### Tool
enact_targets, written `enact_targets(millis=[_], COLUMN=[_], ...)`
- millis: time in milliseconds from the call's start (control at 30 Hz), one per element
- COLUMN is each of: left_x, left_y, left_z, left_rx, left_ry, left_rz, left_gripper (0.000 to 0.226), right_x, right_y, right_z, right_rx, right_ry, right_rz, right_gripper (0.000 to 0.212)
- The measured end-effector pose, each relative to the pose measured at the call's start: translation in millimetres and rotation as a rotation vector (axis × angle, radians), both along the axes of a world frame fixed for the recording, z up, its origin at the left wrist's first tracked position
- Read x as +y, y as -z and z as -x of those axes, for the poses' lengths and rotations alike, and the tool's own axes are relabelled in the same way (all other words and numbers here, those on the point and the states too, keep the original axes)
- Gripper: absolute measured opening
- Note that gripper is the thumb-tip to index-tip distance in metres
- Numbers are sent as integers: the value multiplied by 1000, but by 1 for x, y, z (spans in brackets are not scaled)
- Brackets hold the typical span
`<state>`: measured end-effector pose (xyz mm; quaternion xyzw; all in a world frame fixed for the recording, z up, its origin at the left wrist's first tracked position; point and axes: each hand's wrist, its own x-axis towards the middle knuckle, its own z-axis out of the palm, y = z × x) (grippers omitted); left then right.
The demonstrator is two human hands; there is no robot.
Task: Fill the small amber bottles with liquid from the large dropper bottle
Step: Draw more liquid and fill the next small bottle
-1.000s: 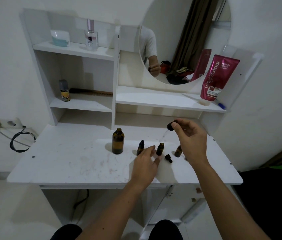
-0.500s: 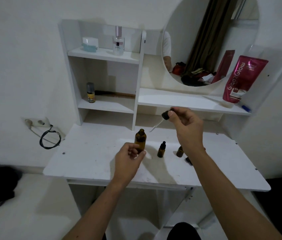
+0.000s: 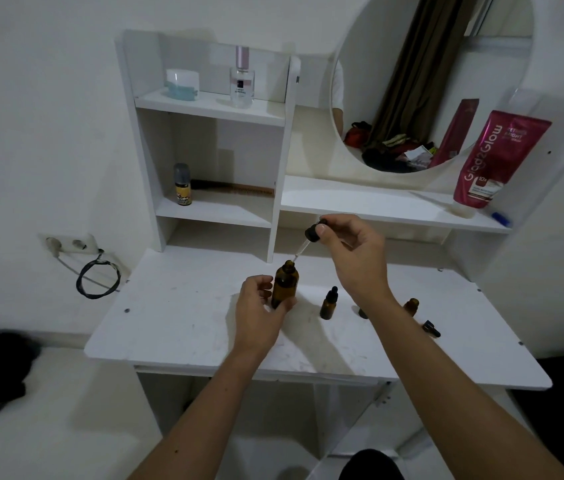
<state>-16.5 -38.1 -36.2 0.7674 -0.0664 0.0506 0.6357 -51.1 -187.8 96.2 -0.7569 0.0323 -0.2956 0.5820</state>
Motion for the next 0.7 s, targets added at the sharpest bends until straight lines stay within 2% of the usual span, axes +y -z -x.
enact_targets(millis=[433, 700], left_x=[0, 0], left_y=[4, 6], left_z=[-3, -2], left_rx=[-23, -48], left_ry=[12, 15], left_rz=[-15, -38], left_gripper=[52, 49], right_x=[12, 16], right_y=[22, 27], right_z=[-14, -17], right_rx=[227, 252], right_ry=[-32, 16], right_rz=[200, 256], right_gripper=[7, 10])
